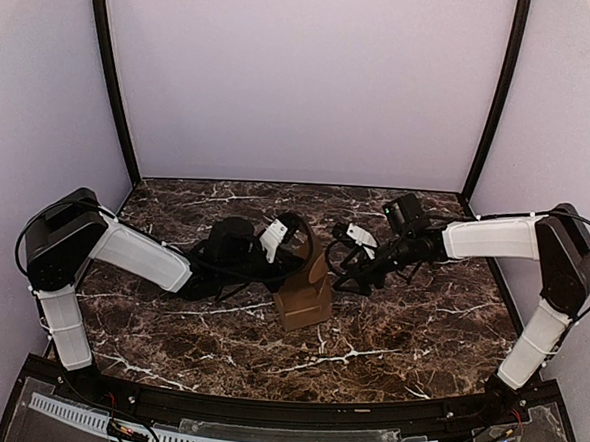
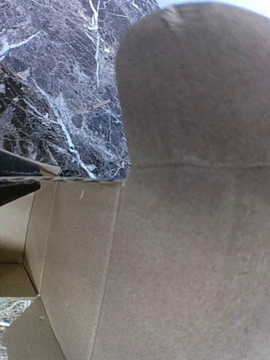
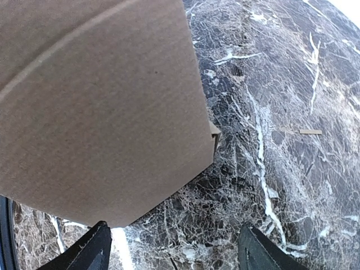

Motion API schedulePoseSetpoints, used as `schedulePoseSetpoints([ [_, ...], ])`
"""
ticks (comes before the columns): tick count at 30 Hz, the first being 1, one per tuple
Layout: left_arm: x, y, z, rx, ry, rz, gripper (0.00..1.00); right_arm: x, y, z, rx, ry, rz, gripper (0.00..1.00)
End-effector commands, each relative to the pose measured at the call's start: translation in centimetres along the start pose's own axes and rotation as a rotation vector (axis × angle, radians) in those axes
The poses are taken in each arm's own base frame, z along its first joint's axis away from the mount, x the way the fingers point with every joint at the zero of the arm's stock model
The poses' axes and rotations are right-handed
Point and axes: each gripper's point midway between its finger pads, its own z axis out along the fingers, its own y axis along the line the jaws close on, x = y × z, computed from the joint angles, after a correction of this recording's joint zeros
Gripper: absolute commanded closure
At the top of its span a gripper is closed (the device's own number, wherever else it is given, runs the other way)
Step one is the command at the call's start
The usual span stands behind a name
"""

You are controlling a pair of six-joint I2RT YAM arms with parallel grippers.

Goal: Fold the paper box

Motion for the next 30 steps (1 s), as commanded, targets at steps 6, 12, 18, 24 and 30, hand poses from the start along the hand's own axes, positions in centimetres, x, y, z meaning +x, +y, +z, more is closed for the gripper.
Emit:
schedulePoseSetpoints([
  [6,-0.1,-0.7,-1.2,0.020,-0.036,0.018,0.99,-1.1,3.4,-1.5,-0.067,-0.057,-0.150,0.02],
  [12,0.0,-1.2,-0.4,0.054,-0.032,0.038,0.99,-1.3,2.4,-0.7,-0.045,-0.093,-0.061,0.01],
  [18,-0.6,-1.7,-0.5,0.081,-0.037,0.012,0.99,0.0,4.9,0.1,-0.252,-0.074,-0.056,0.01],
  [24,0.2,-1.2,-0.6,0.054,-0.032,0.008,0.99,-0.7,6.3,0.5,-0.209,-0.072,-0.174,0.01],
  [30,0.1,-1.5,-0.6,0.070,-0.043,-0.004,0.99,-1.5,5.0,1.4,-0.139,-0.071,-0.144,0.13],
])
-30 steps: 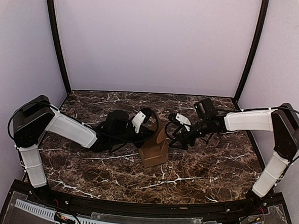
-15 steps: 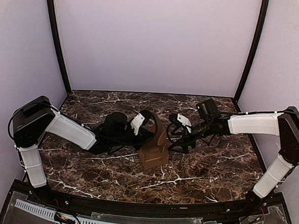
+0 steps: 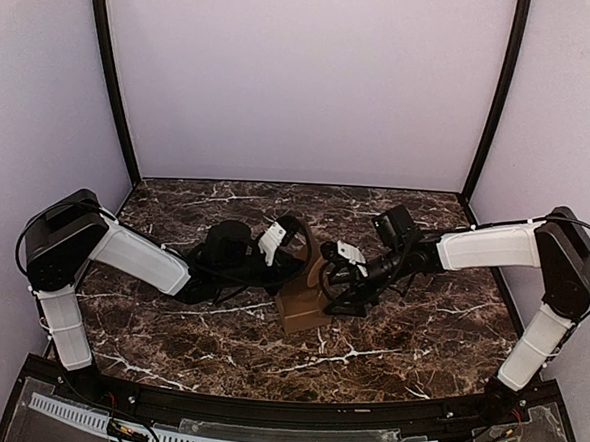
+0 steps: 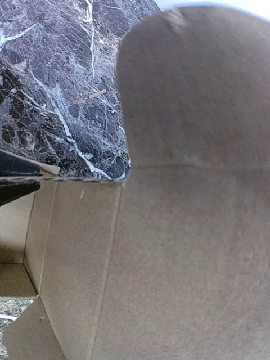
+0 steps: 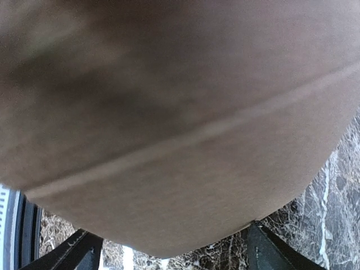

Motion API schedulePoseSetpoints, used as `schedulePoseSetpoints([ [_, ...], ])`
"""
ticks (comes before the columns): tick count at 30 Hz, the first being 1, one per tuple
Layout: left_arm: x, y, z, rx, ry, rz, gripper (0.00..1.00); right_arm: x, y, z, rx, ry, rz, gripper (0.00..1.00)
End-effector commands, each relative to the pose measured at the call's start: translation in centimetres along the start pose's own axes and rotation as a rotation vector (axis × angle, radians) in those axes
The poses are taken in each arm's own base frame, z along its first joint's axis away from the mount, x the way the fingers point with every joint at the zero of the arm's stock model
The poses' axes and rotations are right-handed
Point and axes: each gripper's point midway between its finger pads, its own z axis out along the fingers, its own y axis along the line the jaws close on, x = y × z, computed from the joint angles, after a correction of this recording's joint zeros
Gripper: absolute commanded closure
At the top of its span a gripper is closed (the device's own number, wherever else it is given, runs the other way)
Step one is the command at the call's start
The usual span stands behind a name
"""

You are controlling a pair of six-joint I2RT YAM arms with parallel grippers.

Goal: Fold the paper box

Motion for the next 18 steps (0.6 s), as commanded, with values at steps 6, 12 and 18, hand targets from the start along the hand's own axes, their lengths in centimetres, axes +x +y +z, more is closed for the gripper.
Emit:
schedulePoseSetpoints([
  [6,0.3,-0.9,0.1,0.044,-0.009,-0.012,0.99,-1.2,-2.6,1.1,0.064,-0.012,0.075,0.25],
  [12,0.4,-1.0,0.2,0.050,-0.010,-0.035,0.99,-1.2,-4.3,1.4,0.127,0.002,0.184,0.27],
  [18,1.5,-1.4,-0.2,0.071,0.003,-0.034,0.99,-0.1,-4.7,1.5,0.168,0.033,0.181,0.28],
])
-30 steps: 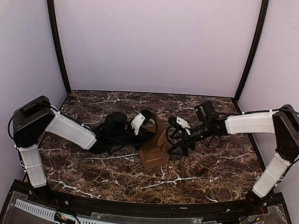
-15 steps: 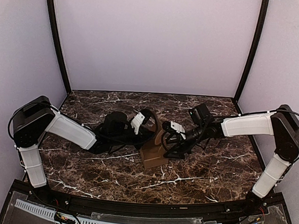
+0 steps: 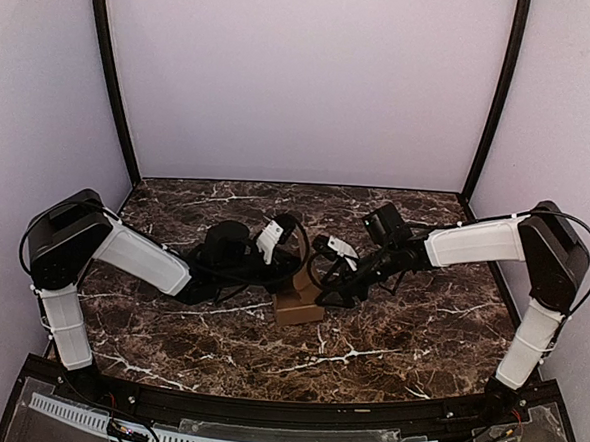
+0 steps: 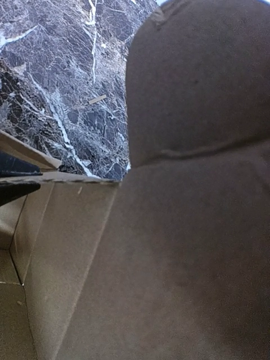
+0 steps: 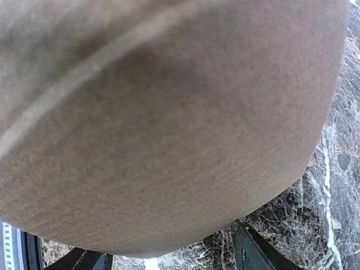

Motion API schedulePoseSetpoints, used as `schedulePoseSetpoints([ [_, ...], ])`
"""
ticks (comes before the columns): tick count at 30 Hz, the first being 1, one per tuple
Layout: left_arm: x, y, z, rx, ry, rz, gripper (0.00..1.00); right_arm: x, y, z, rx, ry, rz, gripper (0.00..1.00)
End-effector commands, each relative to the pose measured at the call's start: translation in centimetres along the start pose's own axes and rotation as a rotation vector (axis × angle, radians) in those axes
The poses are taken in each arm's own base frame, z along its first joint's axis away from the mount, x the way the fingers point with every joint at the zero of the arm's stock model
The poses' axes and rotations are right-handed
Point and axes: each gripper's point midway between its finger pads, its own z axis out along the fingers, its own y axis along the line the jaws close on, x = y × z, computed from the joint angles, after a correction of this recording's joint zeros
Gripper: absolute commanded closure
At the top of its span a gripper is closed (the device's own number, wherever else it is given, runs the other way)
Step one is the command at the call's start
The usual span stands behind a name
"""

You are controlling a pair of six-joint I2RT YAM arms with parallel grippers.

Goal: Fold the paper box

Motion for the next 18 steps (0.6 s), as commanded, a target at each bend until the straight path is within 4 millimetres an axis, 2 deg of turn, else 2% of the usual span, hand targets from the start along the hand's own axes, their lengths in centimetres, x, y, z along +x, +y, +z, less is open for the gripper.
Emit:
schedulePoseSetpoints([
  [1,1.8,-2.0,-0.6,0.090,0.020,-0.004,0.99,-0.5,-2.0,0.0,0.108,-0.006,-0.015,0.28],
  [4,3.2,-1.7,-1.4,0.080,-0.006,-0.003,0.99,-0.5,-2.0,-0.4,0.127,-0.004,-0.040,0.28],
  [9,4.2,-1.1,-2.4,0.044,-0.049,0.018,0.99,-0.6,-1.8,-0.9,0.139,0.001,-0.058,0.28],
  [14,5.3,-0.8,-3.0,0.028,-0.062,0.020,0.99,-0.7,-2.0,-0.6,0.150,0.013,-0.057,0.28],
  [18,5.6,-0.5,-3.7,0.015,-0.084,0.011,0.99,-1.7,-1.7,-0.6,0.129,0.001,-0.076,0.28],
])
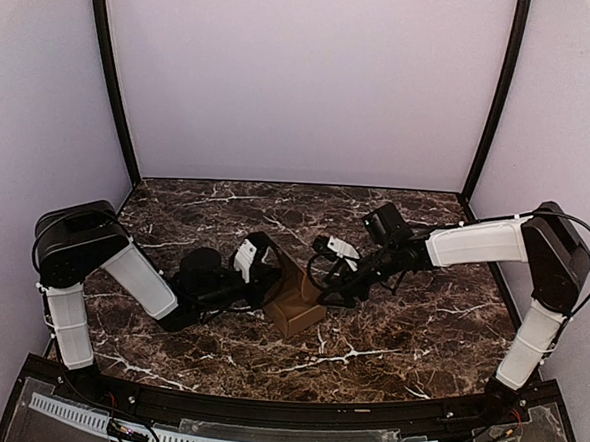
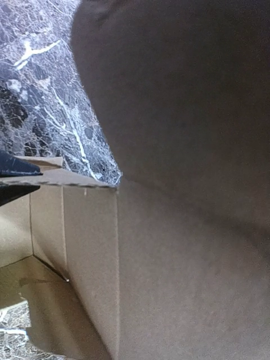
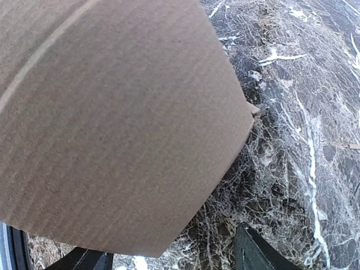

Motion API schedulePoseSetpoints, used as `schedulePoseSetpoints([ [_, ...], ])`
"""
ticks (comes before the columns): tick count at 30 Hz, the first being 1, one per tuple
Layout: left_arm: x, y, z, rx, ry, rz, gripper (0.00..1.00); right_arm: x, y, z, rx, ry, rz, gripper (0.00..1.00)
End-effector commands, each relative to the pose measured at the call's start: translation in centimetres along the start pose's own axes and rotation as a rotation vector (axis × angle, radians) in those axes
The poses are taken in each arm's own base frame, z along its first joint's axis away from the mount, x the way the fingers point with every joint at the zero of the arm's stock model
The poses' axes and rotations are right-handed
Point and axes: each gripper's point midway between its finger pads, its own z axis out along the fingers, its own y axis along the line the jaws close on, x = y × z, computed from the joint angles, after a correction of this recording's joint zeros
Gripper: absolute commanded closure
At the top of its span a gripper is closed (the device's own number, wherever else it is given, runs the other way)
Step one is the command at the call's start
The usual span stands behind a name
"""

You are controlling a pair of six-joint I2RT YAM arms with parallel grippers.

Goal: Fold the paper box

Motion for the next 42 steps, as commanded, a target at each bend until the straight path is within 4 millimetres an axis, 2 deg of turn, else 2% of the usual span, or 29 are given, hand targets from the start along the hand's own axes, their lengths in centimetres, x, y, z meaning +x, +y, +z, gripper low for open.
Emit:
schedulePoseSetpoints([
  [1,2.6,-1.4,-1.2,0.053,0.047,-0.007,0.99,-2.4,-0.8,-0.5,0.048,-0.044,-0.060,0.29],
  [3,2.7,-1.3,-1.3,0.042,0.052,-0.006,0.99,-2.7,-1.1,-0.5,0.068,-0.039,-0.070,0.30],
  [7,3.1,-0.9,-1.7,0.023,0.056,0.007,0.99,-1.3,-1.2,0.2,0.117,0.031,-0.163,0.31],
  [10,3.5,-0.3,-2.1,-0.010,0.045,0.008,0.98,-1.2,-1.2,-0.2,0.143,0.015,-0.219,0.31],
  [14,3.4,0.4,-2.7,-0.051,0.005,0.013,0.98,-2.0,-0.5,-0.8,0.147,-0.021,-0.304,0.31],
  [22,4.1,0.4,-3.2,-0.056,0.010,0.023,0.98,-4.3,0.4,-2.1,0.188,-0.020,-0.414,0.30],
  [28,3.8,0.2,-3.4,-0.052,-0.005,0.041,0.98,-3.9,2.4,-2.6,0.109,0.005,-0.471,0.28],
  [30,3.6,0.6,-3.6,-0.081,-0.009,0.054,0.98,-3.5,3.4,-3.4,0.066,0.032,-0.462,0.27],
  [32,3.4,0.5,-3.6,-0.085,-0.009,0.070,0.98,-4.0,4.9,-4.8,0.017,0.039,-0.455,0.25],
  [35,3.3,0.4,-3.5,-0.089,-0.009,0.085,0.98,-6.0,6.4,-7.8,-0.009,0.051,-0.462,0.24],
  [36,3.2,0.5,-3.5,-0.097,-0.009,0.089,0.98,-6.3,6.1,-8.3,-0.005,0.076,-0.450,0.24],
  [38,3.2,0.4,-3.4,-0.110,-0.009,0.093,0.98,-5.7,4.0,-8.4,0.035,0.143,-0.419,0.22],
  [40,3.1,0.5,-3.4,-0.126,-0.009,0.095,0.99,-5.7,3.0,-9.5,0.049,0.208,-0.465,0.22],
  [42,3.1,0.7,-3.5,-0.162,0.003,0.125,0.99,-8.6,2.5,-11.1,0.083,0.201,-0.499,0.20],
])
